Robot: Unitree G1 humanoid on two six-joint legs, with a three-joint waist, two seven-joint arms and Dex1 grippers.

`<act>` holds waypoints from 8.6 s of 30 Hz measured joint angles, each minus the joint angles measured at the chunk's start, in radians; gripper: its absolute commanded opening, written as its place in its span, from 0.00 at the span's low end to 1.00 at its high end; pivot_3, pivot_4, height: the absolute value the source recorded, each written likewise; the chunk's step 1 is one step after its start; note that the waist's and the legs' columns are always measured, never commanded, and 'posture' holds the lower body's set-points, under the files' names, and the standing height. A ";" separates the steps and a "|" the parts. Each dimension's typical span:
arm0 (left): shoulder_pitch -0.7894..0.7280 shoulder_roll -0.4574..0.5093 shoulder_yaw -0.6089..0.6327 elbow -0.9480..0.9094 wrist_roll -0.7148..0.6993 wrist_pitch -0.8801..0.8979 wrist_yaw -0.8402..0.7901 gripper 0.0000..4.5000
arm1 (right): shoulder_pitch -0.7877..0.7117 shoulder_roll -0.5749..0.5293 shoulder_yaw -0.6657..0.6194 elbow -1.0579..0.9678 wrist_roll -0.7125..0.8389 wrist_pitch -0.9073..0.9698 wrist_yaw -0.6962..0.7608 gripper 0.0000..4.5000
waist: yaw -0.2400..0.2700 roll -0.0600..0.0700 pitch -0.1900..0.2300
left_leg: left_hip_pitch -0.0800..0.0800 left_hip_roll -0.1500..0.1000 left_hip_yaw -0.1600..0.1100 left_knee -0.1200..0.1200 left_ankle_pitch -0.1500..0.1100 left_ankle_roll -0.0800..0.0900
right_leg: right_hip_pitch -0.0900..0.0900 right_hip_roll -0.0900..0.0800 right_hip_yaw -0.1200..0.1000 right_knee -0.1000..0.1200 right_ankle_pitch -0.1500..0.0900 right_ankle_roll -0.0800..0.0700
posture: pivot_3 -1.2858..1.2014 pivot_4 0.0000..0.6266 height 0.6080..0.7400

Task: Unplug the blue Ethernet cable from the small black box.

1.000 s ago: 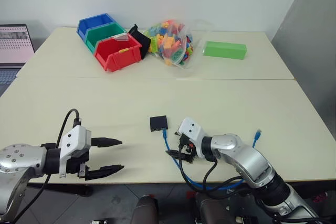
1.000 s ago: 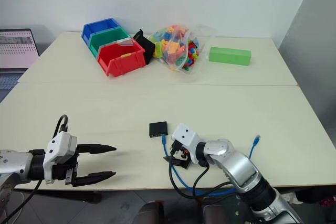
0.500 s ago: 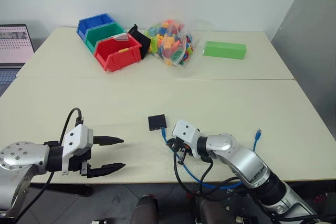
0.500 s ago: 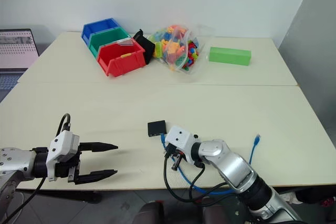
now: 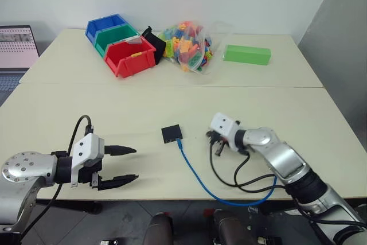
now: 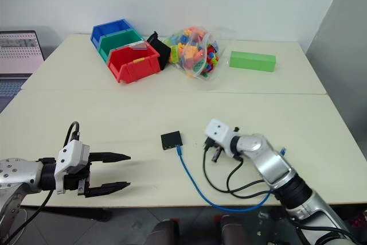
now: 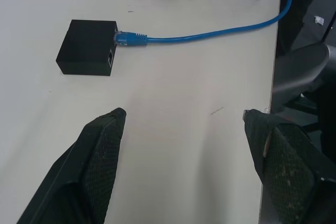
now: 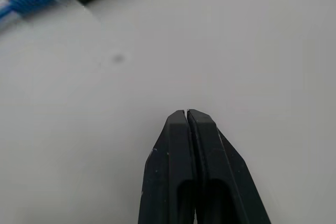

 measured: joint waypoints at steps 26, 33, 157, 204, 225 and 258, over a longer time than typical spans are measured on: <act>-0.034 0.000 -0.013 -0.006 0.000 0.024 0.000 0.85 | 0.049 0.314 0.122 -0.131 0.093 0.302 -0.147 0.54 | -0.010 0.000 0.000 | 0.001 0.001 0.000 -0.001 0.000 0.000 | 0.000 0.001 0.000 0.000 0.000 -0.001 | 0.52 0.24 1.00; -0.046 0.000 -0.033 -0.006 0.001 0.024 0.002 0.85 | 0.036 0.300 0.142 -0.117 0.061 0.286 -0.148 0.25 | -0.010 0.000 0.000 | 0.001 0.001 0.000 -0.001 0.000 0.000 | 0.000 0.001 0.000 0.000 0.000 -0.001 | 0.52 0.24 1.00; -0.531 -0.222 -0.126 0.156 -0.351 0.689 0.203 0.17 | -0.129 0.000 -0.027 -0.132 -0.093 -0.572 0.327 0.75 | 0.002 0.001 0.001 | -0.001 -0.001 -0.003 0.001 0.000 0.000 | 0.001 0.001 -0.003 0.001 0.002 -0.005 | 0.52 0.24 1.00; -0.492 -0.161 -0.193 0.091 -0.287 0.498 -0.022 0.17 | -0.116 0.131 -0.228 -0.093 0.578 0.281 0.270 0.29 | -0.006 0.002 0.002 | -0.001 0.000 -0.002 0.001 0.000 0.000 | 0.001 0.001 -0.002 0.000 0.000 -0.001 | 0.52 0.24 1.00; -0.486 -0.155 -0.193 0.090 -0.283 0.486 -0.041 0.17 | -0.116 0.119 -0.212 -0.097 0.615 0.291 0.289 0.38 | -0.006 0.002 0.002 | -0.001 0.000 -0.002 0.001 0.000 0.000 | 0.001 0.001 -0.003 0.000 -0.001 -0.001 | 0.52 0.24 1.00; -0.478 -0.182 -0.192 0.085 -0.325 0.526 0.018 0.17 | -0.012 0.174 -0.286 -0.147 0.726 0.333 0.137 0.17 | -0.006 0.002 0.002 | -0.001 0.000 -0.002 0.001 0.000 0.000 | 0.000 0.001 -0.002 0.000 -0.001 -0.001 | 0.52 0.24 1.00</act>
